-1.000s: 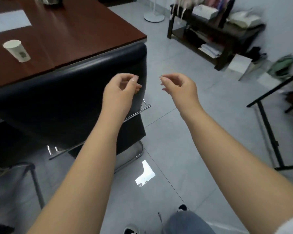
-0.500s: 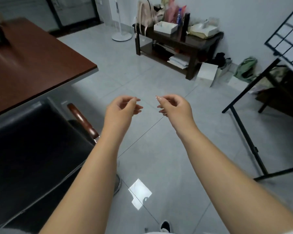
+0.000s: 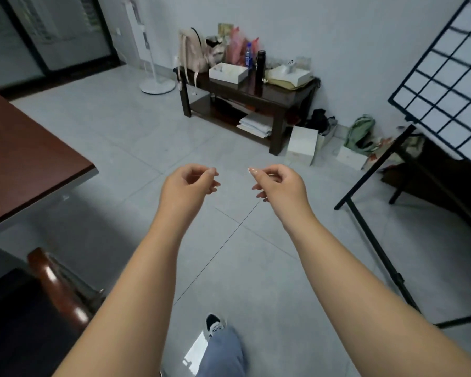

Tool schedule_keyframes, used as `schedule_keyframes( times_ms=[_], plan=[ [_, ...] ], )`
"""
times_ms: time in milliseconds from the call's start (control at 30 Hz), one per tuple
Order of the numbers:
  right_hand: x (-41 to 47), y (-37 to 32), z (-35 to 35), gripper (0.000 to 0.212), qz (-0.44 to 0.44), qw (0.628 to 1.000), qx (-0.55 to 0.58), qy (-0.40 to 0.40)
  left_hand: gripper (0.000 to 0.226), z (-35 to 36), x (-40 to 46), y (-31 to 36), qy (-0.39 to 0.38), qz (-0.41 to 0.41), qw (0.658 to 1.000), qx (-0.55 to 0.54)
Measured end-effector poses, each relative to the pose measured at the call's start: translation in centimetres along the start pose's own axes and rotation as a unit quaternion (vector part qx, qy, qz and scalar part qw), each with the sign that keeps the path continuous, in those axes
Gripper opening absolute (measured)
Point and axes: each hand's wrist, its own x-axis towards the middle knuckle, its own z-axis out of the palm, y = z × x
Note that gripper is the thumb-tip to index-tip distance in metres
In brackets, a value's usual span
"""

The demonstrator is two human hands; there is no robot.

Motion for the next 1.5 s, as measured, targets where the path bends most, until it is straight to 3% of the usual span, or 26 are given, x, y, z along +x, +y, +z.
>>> schedule_keyframes(
  times_ms=[167, 533, 833, 1100, 1500],
  plan=[
    [9.5, -3.6, 3.4, 0.017, -0.011, 0.999, -0.046, 0.0, 0.018, 0.1, 11.1, 1.7, -0.021, 0.004, 1.0, 0.015],
    [27.5, -8.4, 13.2, 0.019, -0.018, 0.999, -0.027, -0.022, 0.021, -2.3, 31.0, 5.0, -0.007, 0.028, 0.999, 0.037],
    [44.0, -9.2, 21.2, 0.02, -0.03, 0.995, -0.013, -0.093, 0.024, -3.5, 47.5, 4.0, 0.056, 0.02, 0.997, 0.048],
    [62.0, -13.8, 30.9, 0.018, -0.032, 0.983, 0.019, -0.178, 0.022, -4.0, 65.6, 6.8, 0.127, 0.018, 0.991, 0.048],
    [80.3, -16.2, 44.5, 0.019, -0.042, 0.97, 0.003, -0.241, 0.022, -9.2, 85.7, 5.4, 0.188, -0.011, 0.982, 0.021]
  ],
)
